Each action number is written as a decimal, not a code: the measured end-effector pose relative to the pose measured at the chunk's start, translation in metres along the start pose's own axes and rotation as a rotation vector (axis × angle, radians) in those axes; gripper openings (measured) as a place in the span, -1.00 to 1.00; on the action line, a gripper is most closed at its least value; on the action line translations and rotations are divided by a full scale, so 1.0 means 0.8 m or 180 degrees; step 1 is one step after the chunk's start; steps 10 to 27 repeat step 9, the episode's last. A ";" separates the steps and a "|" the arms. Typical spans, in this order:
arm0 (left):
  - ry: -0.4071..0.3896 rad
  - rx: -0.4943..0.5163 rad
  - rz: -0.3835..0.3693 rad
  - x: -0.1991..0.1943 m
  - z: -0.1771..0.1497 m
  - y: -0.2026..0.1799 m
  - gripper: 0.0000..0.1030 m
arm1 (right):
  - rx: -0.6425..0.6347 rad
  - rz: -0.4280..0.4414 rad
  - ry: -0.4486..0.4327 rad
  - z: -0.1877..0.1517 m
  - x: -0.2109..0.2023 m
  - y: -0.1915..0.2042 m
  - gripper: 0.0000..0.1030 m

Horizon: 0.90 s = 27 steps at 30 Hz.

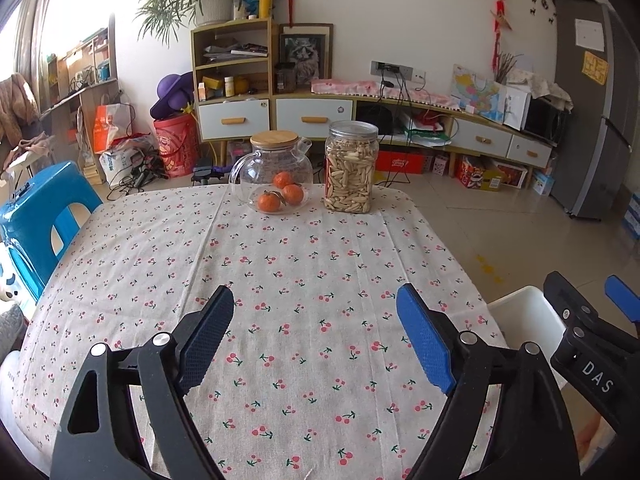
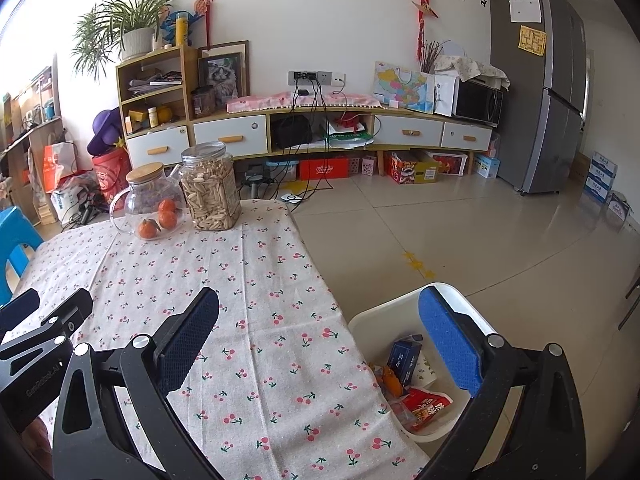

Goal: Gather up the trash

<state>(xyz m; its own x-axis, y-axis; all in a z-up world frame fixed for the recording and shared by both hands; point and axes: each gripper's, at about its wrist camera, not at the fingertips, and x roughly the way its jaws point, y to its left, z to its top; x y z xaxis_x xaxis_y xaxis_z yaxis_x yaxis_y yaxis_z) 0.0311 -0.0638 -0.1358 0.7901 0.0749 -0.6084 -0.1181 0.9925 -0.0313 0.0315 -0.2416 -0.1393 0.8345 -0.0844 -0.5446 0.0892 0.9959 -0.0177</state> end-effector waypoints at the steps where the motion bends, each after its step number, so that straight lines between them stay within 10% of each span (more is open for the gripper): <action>1: 0.0011 -0.0006 -0.0003 0.001 0.000 0.001 0.60 | 0.0001 -0.0002 -0.0004 0.000 -0.001 0.001 0.86; 4: 0.0012 -0.0007 -0.0012 -0.001 0.001 0.001 0.87 | 0.0024 0.0014 -0.0012 -0.001 -0.001 0.001 0.86; 27: 0.0039 0.0053 0.0031 -0.001 -0.001 -0.002 0.87 | 0.0023 0.0039 -0.0010 0.001 0.000 0.001 0.86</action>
